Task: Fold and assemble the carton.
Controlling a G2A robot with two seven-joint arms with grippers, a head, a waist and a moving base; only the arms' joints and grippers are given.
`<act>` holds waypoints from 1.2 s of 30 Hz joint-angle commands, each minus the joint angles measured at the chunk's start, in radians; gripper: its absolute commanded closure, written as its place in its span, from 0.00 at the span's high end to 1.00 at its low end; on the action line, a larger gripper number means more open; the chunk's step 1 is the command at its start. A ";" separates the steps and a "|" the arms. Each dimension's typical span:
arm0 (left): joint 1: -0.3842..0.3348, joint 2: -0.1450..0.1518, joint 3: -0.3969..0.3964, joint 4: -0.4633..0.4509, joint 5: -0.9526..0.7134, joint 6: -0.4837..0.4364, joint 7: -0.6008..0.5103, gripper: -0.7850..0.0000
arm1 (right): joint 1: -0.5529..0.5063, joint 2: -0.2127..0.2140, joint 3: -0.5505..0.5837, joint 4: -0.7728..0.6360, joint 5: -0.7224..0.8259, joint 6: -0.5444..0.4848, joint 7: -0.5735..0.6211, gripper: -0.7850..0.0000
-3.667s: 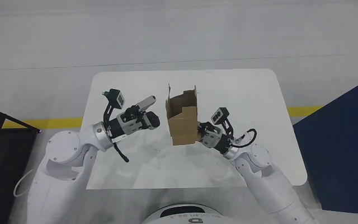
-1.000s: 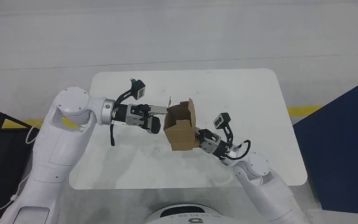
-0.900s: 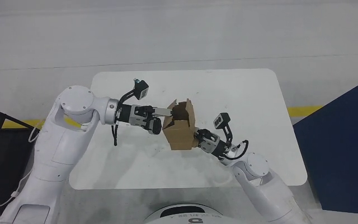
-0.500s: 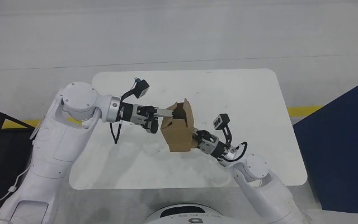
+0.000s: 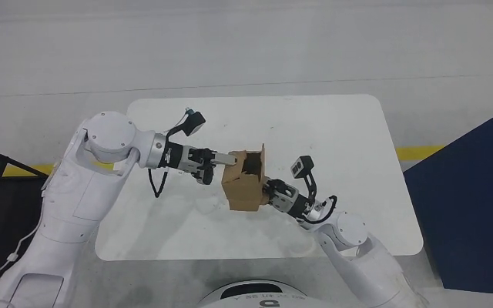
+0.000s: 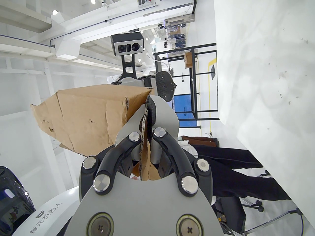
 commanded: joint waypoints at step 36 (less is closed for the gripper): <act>0.010 0.060 0.017 -0.142 0.123 -0.006 0.015 1.00 | -0.022 0.001 0.004 -0.016 -0.028 -0.001 -0.012 0.00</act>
